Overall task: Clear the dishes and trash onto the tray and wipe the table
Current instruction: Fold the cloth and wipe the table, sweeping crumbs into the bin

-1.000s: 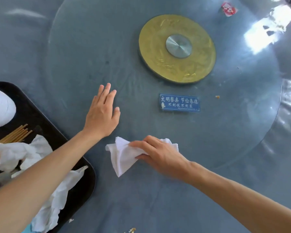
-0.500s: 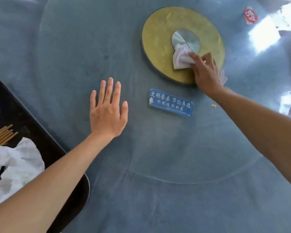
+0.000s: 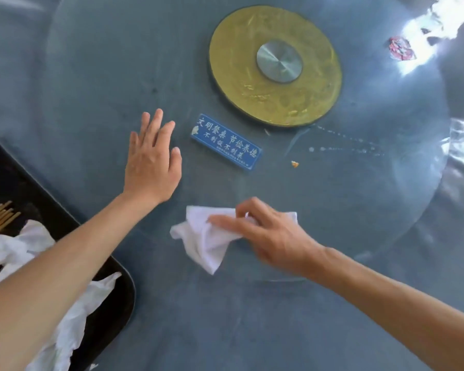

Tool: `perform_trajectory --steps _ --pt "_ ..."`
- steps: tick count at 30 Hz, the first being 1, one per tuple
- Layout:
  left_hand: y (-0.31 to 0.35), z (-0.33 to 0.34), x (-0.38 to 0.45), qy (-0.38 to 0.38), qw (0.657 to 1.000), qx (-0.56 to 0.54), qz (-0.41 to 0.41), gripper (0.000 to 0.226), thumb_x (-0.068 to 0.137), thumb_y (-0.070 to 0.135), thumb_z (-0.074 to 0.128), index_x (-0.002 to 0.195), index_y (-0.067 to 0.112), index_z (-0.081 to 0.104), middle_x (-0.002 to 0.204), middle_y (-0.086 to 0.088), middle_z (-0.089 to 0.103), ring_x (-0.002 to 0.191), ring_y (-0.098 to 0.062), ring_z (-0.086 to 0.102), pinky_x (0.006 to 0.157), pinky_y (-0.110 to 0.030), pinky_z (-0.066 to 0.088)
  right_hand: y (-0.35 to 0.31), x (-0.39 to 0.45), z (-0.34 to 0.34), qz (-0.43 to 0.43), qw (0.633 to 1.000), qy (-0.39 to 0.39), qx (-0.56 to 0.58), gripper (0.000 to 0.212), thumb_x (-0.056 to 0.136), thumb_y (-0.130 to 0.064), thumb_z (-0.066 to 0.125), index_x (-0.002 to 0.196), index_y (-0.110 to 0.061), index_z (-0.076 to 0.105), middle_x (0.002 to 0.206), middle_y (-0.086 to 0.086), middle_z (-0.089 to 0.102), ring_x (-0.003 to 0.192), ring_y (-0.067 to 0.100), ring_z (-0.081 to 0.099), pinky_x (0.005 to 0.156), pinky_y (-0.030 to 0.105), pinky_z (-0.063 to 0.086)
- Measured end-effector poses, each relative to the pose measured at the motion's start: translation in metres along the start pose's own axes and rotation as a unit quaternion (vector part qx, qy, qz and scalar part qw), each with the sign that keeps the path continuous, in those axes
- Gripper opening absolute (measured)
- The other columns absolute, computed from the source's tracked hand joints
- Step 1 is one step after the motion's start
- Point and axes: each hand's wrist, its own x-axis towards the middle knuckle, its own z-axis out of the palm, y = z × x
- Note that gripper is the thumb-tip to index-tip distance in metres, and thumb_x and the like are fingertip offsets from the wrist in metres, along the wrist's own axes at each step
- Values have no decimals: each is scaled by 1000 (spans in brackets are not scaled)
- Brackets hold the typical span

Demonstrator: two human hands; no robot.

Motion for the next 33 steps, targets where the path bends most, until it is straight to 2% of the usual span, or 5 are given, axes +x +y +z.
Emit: perform_trajectory --steps 4,10,19,23,33 --pt "42 32 -50 11 999 -7 -42 58 99 27 35 155 11 36 169 -7 20 157 -25 9 125 -49 4 120 59 -85 138 965 206 -86 60 93 7 49 146 -20 56 115 21 52 100 31 57 81 41 52" --pt "23 37 -38 42 996 72 -18 52 106 27 33 158 19 30 169 -1 22 157 -21 13 125 -49 12 227 90 -106 331 928 132 -106 53 105 -4 39 151 -27 52 140 17 48 127 43 46 111 45 37" --pt "-12 26 -11 41 995 93 25 51 106 25 28 157 20 29 168 -2 24 157 -23 14 125 -50 11 17 -32 36 96 995 -8 -3 67 72 11 66 130 -22 73 116 13 69 92 38 67 74 46 59" --pt "-13 16 -4 16 995 89 35 53 105 30 25 158 21 29 169 0 21 157 -21 12 125 -48 8 -61 -105 56 13 992 -126 19 74 68 6 58 127 -36 72 110 -5 68 84 18 64 71 26 38" --pt "56 22 -38 -35 999 24 2 56 101 26 39 155 12 36 169 -12 17 157 -32 9 123 -56 12 131 43 -93 280 932 226 -38 45 99 -1 46 138 -12 66 122 27 59 112 36 60 93 20 38"
